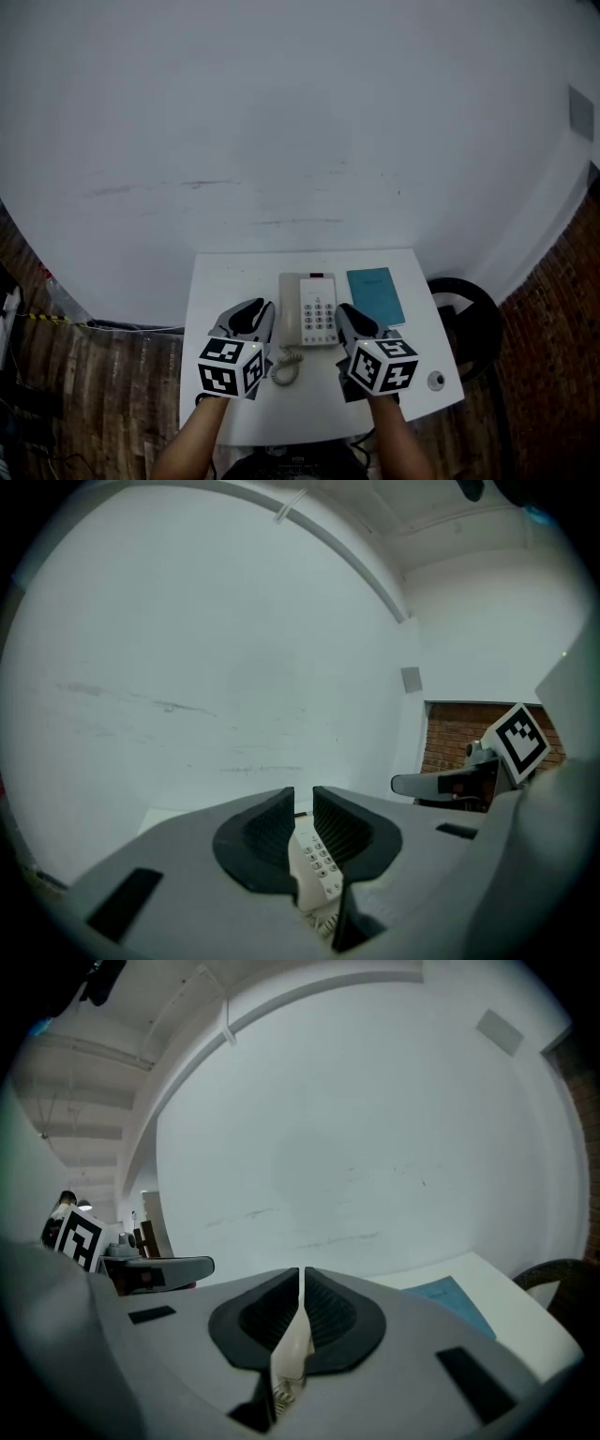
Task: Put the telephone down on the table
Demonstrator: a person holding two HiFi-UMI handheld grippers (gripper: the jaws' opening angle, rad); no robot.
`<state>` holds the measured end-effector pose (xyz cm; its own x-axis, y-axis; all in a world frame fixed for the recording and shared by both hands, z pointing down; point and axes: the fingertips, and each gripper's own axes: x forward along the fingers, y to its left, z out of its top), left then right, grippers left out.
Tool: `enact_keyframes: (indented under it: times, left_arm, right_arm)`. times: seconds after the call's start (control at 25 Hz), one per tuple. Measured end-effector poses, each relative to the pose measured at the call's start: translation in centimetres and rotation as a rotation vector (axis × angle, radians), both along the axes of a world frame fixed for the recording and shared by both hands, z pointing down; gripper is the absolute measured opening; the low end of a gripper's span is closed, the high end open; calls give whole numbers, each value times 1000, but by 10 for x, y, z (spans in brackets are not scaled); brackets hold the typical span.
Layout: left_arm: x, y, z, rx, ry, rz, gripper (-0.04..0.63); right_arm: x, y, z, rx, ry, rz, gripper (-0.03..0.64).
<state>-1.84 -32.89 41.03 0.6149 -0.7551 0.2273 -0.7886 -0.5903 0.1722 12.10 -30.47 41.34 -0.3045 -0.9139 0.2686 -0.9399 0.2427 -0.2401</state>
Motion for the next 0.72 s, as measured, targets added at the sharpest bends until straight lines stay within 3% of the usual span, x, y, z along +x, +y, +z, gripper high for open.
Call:
enact_keyframes:
  times: [0.2,0.72]
  left_arm:
    - [-9,6,-7,36,-5,-12,21]
    - [0,6,3,-5,9,24,8]
  right_arm:
    - [-6,8,-18,69,47,-9,2]
    - [-3,16,-11,70,46,14,2]
